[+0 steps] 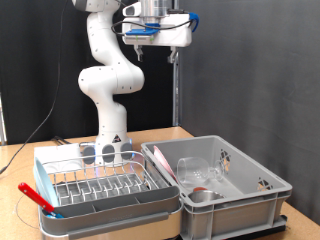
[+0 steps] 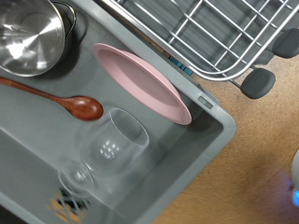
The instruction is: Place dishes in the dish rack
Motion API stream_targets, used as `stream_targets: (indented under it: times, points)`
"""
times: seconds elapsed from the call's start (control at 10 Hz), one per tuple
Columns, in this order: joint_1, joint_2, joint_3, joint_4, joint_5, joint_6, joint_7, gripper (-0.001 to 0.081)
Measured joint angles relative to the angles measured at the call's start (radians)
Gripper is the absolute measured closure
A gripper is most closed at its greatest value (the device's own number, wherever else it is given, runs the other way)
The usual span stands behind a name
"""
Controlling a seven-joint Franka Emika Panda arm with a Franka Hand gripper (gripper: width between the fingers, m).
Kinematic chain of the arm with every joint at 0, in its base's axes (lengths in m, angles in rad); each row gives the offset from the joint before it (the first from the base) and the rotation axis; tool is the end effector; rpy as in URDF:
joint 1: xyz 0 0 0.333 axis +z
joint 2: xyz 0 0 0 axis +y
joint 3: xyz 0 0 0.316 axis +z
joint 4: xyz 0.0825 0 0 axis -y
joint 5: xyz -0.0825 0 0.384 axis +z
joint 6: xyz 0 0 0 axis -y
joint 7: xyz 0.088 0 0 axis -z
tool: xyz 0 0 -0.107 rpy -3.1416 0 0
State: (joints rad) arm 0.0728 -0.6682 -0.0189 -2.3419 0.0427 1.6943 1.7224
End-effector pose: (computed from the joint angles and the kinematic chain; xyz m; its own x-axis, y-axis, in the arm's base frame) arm 0.3490 0.0216 0.5697 -0.0979 -0.9936 -0.0566 -0.9950 0.0988 -0.0119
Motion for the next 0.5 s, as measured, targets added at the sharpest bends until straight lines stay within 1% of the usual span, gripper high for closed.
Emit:
stream_targets:
  times: [0.2, 0.3, 0.4, 0.5]
  points:
    - [0.032, 0.014, -0.035, 0.001, -0.003, -0.001, -0.23, 0.0003]
    - [0.044, 0.038, -0.041, 0.003, -0.02, 0.017, -0.345, 0.0003]
    - [0.05, 0.072, -0.041, -0.001, -0.059, 0.082, -0.439, 0.0003]
    - [0.058, 0.109, -0.039, -0.003, -0.093, 0.138, -0.507, 0.0003]
